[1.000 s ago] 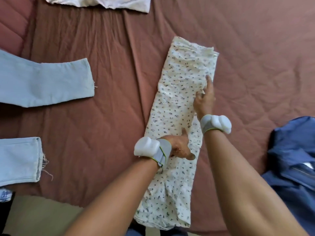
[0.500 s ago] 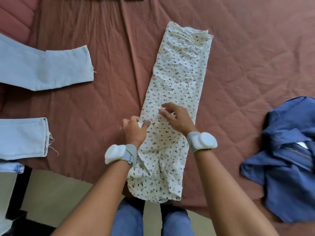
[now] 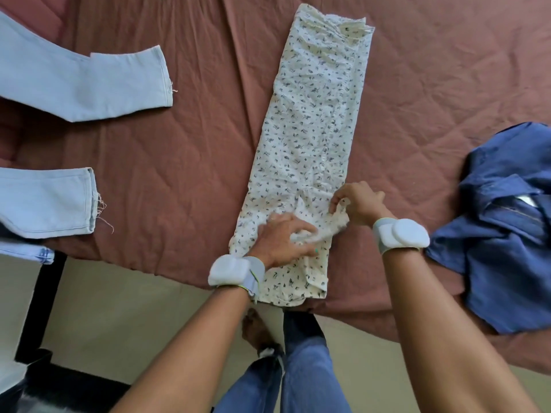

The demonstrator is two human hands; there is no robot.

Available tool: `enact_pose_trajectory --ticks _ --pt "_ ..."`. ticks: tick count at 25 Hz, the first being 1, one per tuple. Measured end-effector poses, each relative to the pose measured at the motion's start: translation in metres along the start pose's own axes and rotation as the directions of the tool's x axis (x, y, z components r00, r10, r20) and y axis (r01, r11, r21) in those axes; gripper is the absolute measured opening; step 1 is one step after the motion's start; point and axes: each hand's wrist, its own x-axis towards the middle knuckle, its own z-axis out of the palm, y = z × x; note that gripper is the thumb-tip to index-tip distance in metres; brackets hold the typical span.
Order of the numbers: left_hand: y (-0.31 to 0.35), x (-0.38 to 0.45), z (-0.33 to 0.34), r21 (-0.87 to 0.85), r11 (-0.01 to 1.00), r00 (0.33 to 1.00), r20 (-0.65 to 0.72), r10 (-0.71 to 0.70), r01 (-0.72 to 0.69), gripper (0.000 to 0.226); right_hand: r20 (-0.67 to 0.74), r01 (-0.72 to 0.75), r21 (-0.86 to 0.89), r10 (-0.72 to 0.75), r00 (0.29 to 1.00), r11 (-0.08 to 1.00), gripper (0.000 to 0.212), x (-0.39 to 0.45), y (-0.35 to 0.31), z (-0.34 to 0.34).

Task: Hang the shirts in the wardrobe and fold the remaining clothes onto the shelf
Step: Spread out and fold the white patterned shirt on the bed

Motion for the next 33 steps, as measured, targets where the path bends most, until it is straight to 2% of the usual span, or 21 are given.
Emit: enact_pose_trajectory --ticks 1,2,3,5,6,8,10,11,13,15,18,20,22,24,26,27,29,30,31,32,33 --pt "-0.008 -0.001 0.009 0.262 0.965 1.000 -0.023 0.015 -0.008 0.080 -0.037 0.001 0.051 0.000 0.999 0.999 0.055 -0.007 0.007 0.004" --pt "-0.015 -0.008 0.019 0.423 0.906 1.000 -0.031 -0.002 0.015 0.103 -0.087 0.034 0.118 -0.024 0.996 0.992 0.058 -0.014 0.013 0.013" --pt "-0.024 -0.013 0.028 0.481 0.876 0.999 -0.017 -0.041 0.044 0.120 -0.148 0.084 0.197 -0.055 0.987 0.977 0.054 -0.020 0.018 0.020" --pt "-0.034 -0.021 0.051 0.505 0.856 0.994 -0.055 -0.092 0.107 0.133 -0.231 0.143 0.409 -0.049 0.972 0.901 0.037 -0.024 0.025 0.028" --pt "-0.038 -0.025 0.063 0.496 0.850 0.981 -0.156 -0.114 0.177 0.132 -0.245 0.132 0.540 0.006 0.969 0.831 0.028 -0.026 0.027 0.030" --pt "-0.046 -0.029 0.077 0.419 0.819 0.902 -0.349 -0.252 0.391 0.116 -0.262 0.111 0.735 0.130 0.956 0.669 0.014 -0.029 0.031 0.030" --pt "-0.050 -0.035 0.076 0.400 0.768 0.860 -0.330 -0.388 0.500 0.094 -0.289 0.140 0.774 0.149 0.946 0.617 0.007 -0.031 0.034 0.028" --pt "-0.052 -0.037 0.073 0.448 0.740 0.864 -0.306 -0.399 0.501 0.087 -0.288 0.153 0.771 0.125 0.949 0.618 0.006 -0.033 0.033 0.024" --pt "-0.050 -0.034 0.059 0.538 0.717 0.895 -0.316 -0.316 0.443 0.079 -0.267 0.174 0.767 0.060 0.962 0.617 0.007 -0.030 0.027 0.016" --pt "-0.043 -0.023 0.042 0.545 0.787 0.951 -0.258 -0.173 0.291 0.098 -0.254 0.192 0.775 0.018 0.967 0.602 0.014 -0.020 0.017 0.004" --pt "-0.022 0.005 0.014 0.324 0.946 0.994 -0.087 0.064 -0.033 0.132 -0.283 0.217 0.701 -0.014 0.959 0.680 0.019 0.002 -0.010 -0.020" --pt "-0.015 0.018 0.001 0.177 0.980 0.987 -0.119 0.109 -0.087 0.137 -0.321 0.239 0.545 -0.063 0.945 0.804 0.018 0.019 -0.034 -0.035" --pt "-0.024 0.027 -0.005 -0.114 0.993 0.959 -0.285 -0.010 -0.023 0.119 -0.292 0.229 0.410 -0.111 0.950 0.883 0.018 0.038 -0.057 -0.045" --pt "-0.038 0.034 -0.014 -0.531 0.847 0.884 -0.390 -0.258 0.013 0.077 -0.266 0.207 0.321 -0.122 0.956 0.924 0.017 0.063 -0.072 -0.050" --pt "-0.052 0.041 -0.022 -0.701 0.705 0.829 -0.329 -0.453 0.107 0.045 -0.236 0.137 0.266 -0.073 0.969 0.954 0.031 0.083 -0.075 -0.051" --pt "-0.056 0.043 -0.027 -0.714 0.684 0.829 -0.286 -0.481 0.150 0.041 -0.220 0.091 0.267 -0.031 0.975 0.959 0.038 0.093 -0.074 -0.052" --pt "-0.055 0.040 -0.033 -0.685 0.714 0.870 -0.255 -0.422 0.146 0.059 -0.211 0.037 0.317 0.032 0.977 0.948 0.042 0.103 -0.067 -0.052" --pt "-0.054 0.042 -0.035 -0.594 0.786 0.888 -0.253 -0.385 0.171 0.075 -0.214 0.043 0.350 0.035 0.976 0.936 0.043 0.106 -0.064 -0.052" --pt "-0.051 0.045 -0.037 -0.413 0.883 0.895 -0.272 -0.353 0.223 0.088 -0.217 0.063 0.380 0.022 0.976 0.923 0.044 0.109 -0.061 -0.051" --pt "-0.051 0.049 -0.035 -0.193 0.942 0.889 -0.320 -0.326 0.276 0.090 -0.219 0.088 0.407 0.003 0.976 0.909 0.044 0.110 -0.060 -0.049" --pt "-0.048 0.054 -0.034 -0.044 0.952 0.875 -0.381 -0.297 0.304 0.078 -0.221 0.103 0.422 -0.008 0.975 0.901 0.044 0.112 -0.060 -0.048"
